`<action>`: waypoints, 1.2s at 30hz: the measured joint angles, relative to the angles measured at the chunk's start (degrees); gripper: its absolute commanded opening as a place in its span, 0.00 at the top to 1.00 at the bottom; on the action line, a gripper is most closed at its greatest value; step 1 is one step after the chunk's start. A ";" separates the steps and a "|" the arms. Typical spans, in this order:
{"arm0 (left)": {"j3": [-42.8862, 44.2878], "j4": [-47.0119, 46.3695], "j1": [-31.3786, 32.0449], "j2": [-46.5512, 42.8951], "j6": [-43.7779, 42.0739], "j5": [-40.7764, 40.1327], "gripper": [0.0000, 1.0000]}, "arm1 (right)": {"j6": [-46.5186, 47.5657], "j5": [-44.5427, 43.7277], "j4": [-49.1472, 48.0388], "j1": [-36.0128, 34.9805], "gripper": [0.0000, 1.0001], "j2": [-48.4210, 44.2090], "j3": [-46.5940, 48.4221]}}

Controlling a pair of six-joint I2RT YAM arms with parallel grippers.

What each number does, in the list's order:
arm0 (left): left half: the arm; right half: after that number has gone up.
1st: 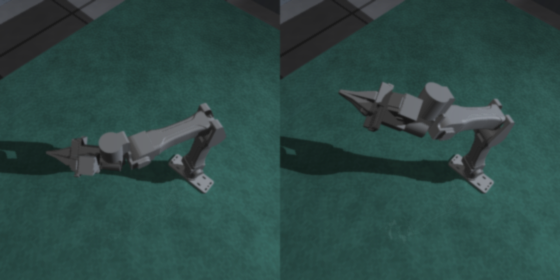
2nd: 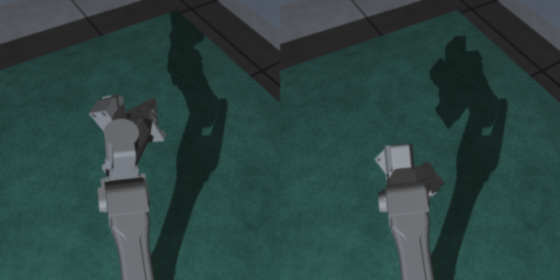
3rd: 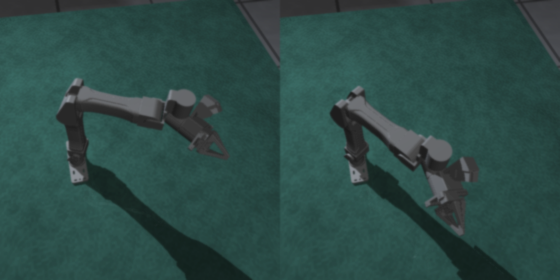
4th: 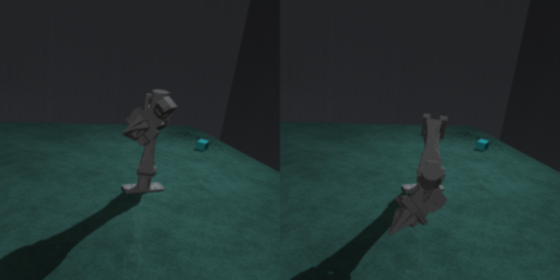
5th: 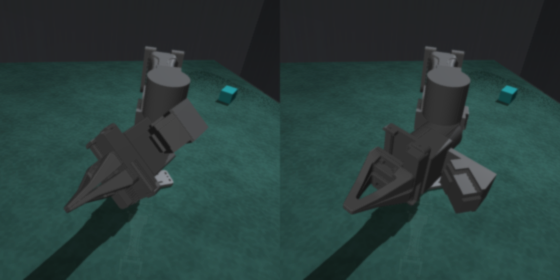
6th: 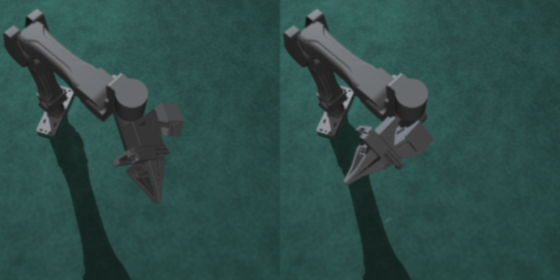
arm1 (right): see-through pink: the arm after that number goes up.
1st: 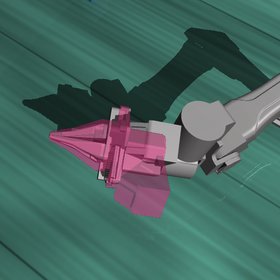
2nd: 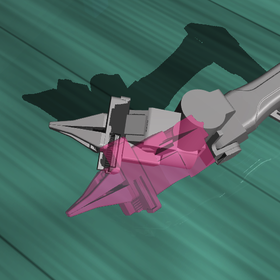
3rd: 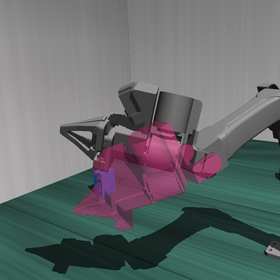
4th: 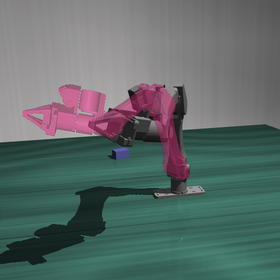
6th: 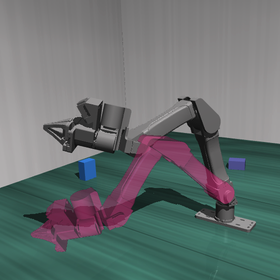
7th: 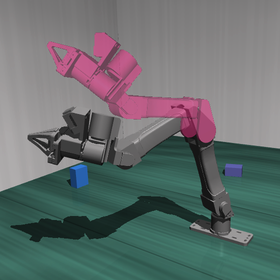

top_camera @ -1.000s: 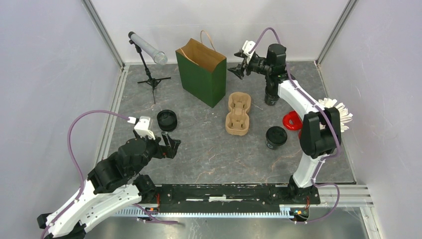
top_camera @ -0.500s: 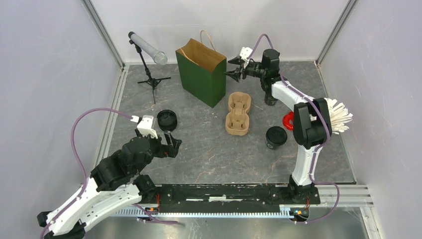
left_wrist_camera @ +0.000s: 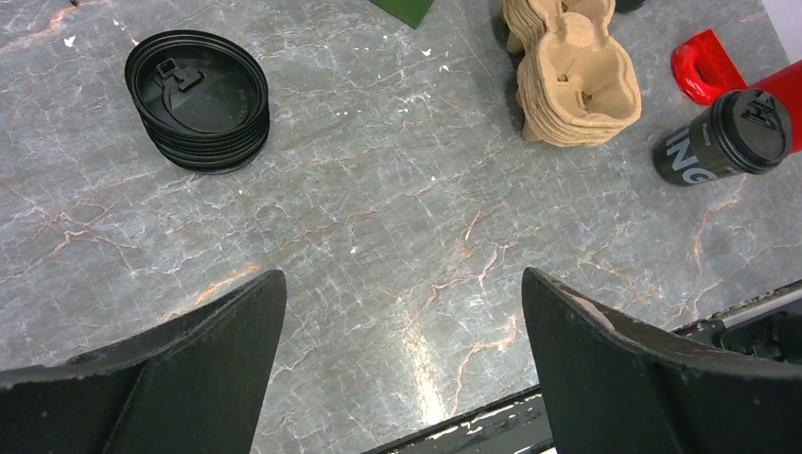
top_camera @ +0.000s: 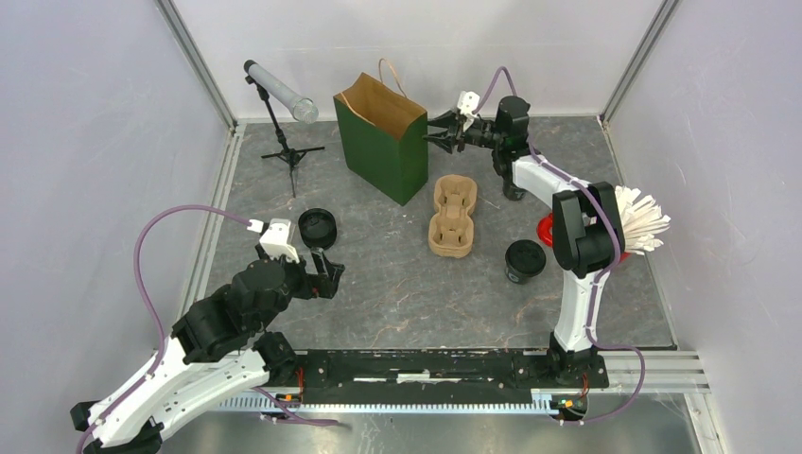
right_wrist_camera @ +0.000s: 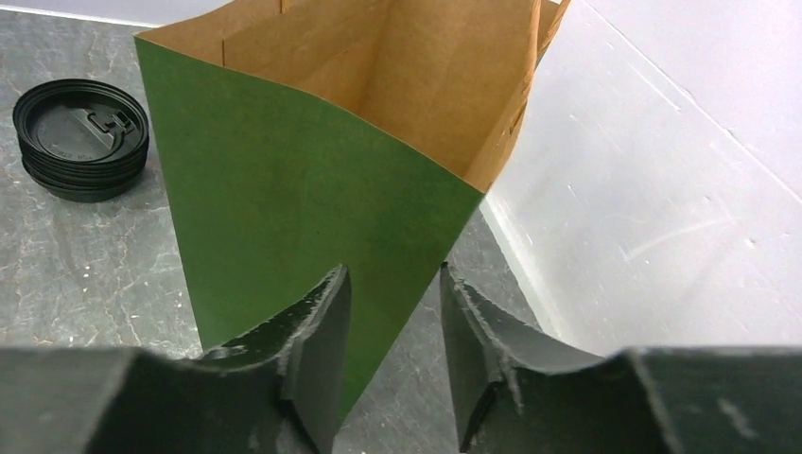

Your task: Pack the takeout coffee

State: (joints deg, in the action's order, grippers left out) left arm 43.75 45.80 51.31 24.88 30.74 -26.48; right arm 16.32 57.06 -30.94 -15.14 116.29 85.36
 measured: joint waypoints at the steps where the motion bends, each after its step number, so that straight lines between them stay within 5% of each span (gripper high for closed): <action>1: 0.00 -0.02 0.00 0.00 0.00 0.00 0.00 | -0.07 -0.02 0.00 -0.09 0.62 0.04 0.00; 13: 0.00 0.00 0.00 0.11 0.00 -0.02 0.00 | -1.31 -0.92 -0.68 -1.29 1.00 -0.17 -0.96; 28: 0.00 -0.02 0.00 1.27 0.00 -0.37 0.00 | -14.29 -7.02 -18.05 -4.07 1.00 -13.73 -24.76; 36: 0.00 0.13 0.00 1.38 0.02 -1.01 0.00 | -18.97 -13.42 -19.85 -8.85 1.00 -23.08 -33.64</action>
State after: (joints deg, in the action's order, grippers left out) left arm 43.75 45.93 51.31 26.26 30.76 -27.49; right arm -2.66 43.64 -50.78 -23.99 93.21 51.72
